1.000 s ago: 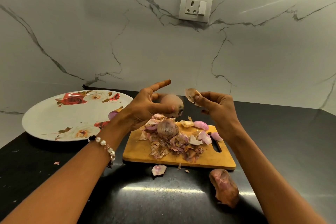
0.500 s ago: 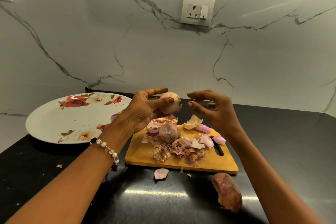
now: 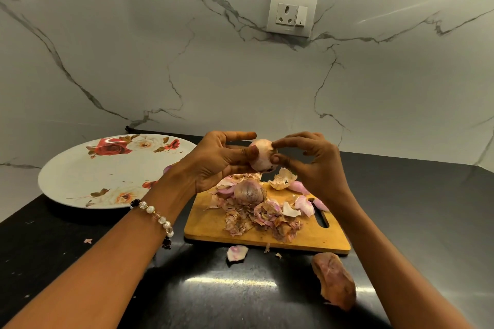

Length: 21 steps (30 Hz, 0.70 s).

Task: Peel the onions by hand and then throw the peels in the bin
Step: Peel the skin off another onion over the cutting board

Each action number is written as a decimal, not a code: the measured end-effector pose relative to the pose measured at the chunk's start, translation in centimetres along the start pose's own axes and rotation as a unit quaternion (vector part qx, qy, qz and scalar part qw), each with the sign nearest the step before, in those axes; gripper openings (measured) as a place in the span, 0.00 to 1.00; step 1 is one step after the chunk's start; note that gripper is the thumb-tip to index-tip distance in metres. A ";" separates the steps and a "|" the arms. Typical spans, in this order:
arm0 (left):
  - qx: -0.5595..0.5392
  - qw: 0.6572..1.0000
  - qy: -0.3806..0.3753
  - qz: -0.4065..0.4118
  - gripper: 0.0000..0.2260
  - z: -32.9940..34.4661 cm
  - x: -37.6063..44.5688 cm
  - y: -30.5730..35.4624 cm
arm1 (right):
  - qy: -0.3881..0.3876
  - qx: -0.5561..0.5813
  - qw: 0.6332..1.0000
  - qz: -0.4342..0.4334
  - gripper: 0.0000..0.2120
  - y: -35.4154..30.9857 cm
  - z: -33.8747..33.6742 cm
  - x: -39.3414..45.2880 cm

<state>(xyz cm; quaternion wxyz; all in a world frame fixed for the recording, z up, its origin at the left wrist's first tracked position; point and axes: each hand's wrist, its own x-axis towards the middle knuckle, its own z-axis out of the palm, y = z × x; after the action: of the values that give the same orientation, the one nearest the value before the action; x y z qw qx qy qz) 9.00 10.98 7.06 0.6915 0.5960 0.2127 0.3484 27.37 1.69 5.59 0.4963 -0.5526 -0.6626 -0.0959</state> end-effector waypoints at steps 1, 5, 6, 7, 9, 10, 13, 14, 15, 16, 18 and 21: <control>0.006 1.000 -0.001 0.001 0.18 0.0 0.0 0.0 | 0.000 0.006 1.000 0.006 0.12 0.0 0.0 0.0; 0.010 1.000 0.010 0.010 0.20 0.4 -0.2 -0.1 | -0.034 0.035 0.999 0.010 0.17 -0.3 0.1 -0.1; 0.006 1.000 0.015 0.015 0.21 0.4 -0.2 -0.1 | -0.053 0.037 0.998 0.012 0.22 -0.5 0.2 -0.1; -0.003 1.000 0.015 0.020 0.20 0.5 -0.2 -0.1 | -0.075 0.039 0.996 0.018 0.28 -0.7 0.2 -0.2; -0.017 0.999 0.001 0.031 0.18 0.7 -0.2 -0.2 | -0.110 0.040 0.992 0.038 0.39 -1.0 0.5 -0.3; -0.015 0.999 -0.007 0.038 0.18 0.8 -0.3 -0.3 | -0.120 0.041 0.991 0.045 0.42 -1.1 0.8 -0.4; 0.025 0.998 -0.011 0.062 0.16 1.3 -0.4 -0.6 | -0.103 0.055 0.992 0.053 0.38 -1.1 1.5 -0.7; 0.048 0.996 -0.011 0.074 0.15 1.4 -0.4 -0.6 | -0.091 0.054 0.993 0.055 0.36 -1.0 1.6 -0.7; 0.079 0.993 -0.009 0.090 0.14 1.6 -0.4 -0.7 | -0.083 0.051 0.994 0.056 0.35 -0.9 1.6 -0.7; 0.120 0.986 -0.004 0.116 0.13 1.7 -0.4 -0.8 | -0.080 0.047 0.994 0.058 0.35 -0.9 1.6 -0.7; 0.233 0.951 0.018 0.203 0.11 2.0 -0.3 -1.0 | -0.080 0.031 0.994 0.061 0.36 -1.0 1.6 -0.7; 0.435 0.819 0.066 0.368 0.10 1.9 0.1 -1.6 | -0.088 0.001 0.994 0.069 0.40 -1.0 1.6 -0.8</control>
<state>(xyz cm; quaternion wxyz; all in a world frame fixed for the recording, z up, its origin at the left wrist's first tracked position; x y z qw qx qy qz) 10.78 9.68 5.88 0.1650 0.8444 0.1525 0.4863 25.57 1.91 4.63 0.4420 -0.6027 -0.6643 -0.0114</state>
